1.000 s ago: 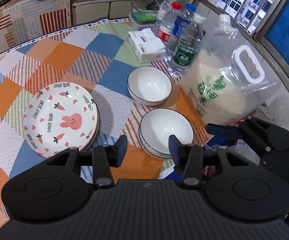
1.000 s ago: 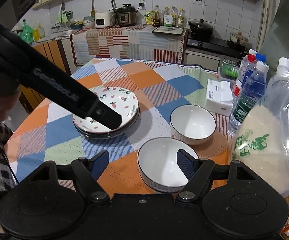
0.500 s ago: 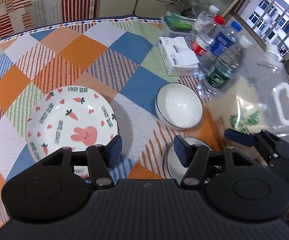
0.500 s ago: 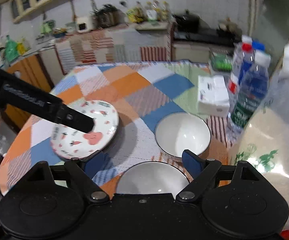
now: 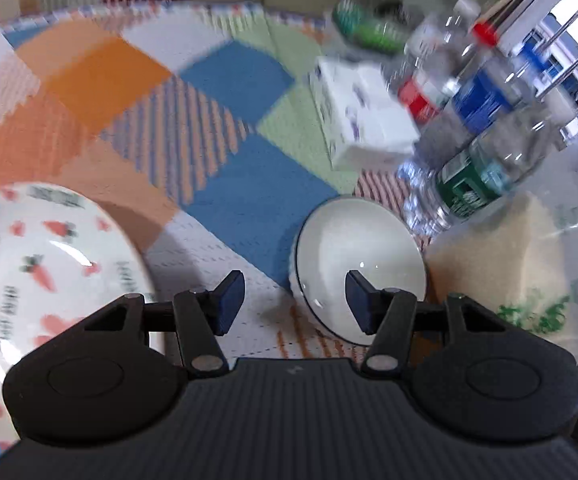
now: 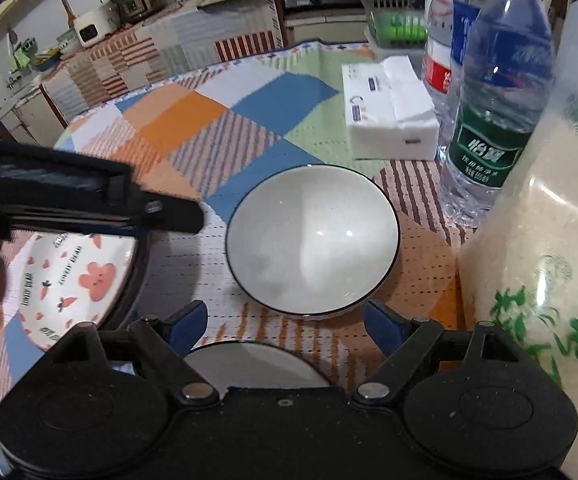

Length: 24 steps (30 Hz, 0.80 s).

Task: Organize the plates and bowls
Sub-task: 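Move the left gripper to the nested bowls and grip their rim, then carry the nested bowls with the left gripper over the third white bowl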

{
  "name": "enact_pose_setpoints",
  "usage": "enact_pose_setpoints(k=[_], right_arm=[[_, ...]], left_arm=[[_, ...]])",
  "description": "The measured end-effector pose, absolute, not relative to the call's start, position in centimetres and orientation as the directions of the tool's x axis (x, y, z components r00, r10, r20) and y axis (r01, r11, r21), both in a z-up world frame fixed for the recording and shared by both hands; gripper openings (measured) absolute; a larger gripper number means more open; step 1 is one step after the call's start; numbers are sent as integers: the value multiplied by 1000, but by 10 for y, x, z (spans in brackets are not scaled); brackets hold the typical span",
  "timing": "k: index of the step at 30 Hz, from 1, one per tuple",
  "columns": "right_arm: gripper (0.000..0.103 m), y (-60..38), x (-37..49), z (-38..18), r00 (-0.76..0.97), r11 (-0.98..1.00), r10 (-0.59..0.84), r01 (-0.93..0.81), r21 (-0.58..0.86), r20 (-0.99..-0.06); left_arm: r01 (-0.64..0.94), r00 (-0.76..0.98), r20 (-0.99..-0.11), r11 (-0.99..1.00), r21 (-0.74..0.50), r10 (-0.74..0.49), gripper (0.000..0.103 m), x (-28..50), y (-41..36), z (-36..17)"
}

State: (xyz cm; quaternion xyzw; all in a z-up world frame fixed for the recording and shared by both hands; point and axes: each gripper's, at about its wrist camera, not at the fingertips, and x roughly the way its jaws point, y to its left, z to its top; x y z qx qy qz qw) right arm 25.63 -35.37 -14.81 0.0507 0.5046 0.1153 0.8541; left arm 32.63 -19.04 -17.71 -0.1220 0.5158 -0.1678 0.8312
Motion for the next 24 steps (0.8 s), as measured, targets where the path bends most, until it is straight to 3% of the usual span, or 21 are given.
enact_pose_setpoints(k=[4, 9, 11, 24], right_arm=[[88, -358, 264, -159, 437, 970, 243, -124, 210, -866], [88, -360, 272, -169, 421, 969, 245, -115, 217, -873], [88, -360, 275, -173, 421, 968, 252, -119, 223, -871], [88, -363, 268, -168, 449, 964, 267, -135, 231, -853]], left_arm=[[128, 388, -838, 923, -363, -384, 49, 346, -203, -199], [75, 352, -836, 903, -423, -421, 17, 352, -198, -214], [65, 342, -825, 887, -458, -451, 11, 351, -194, -216], [123, 345, -834, 902, -414, -430, 12, 337, -205, -187]])
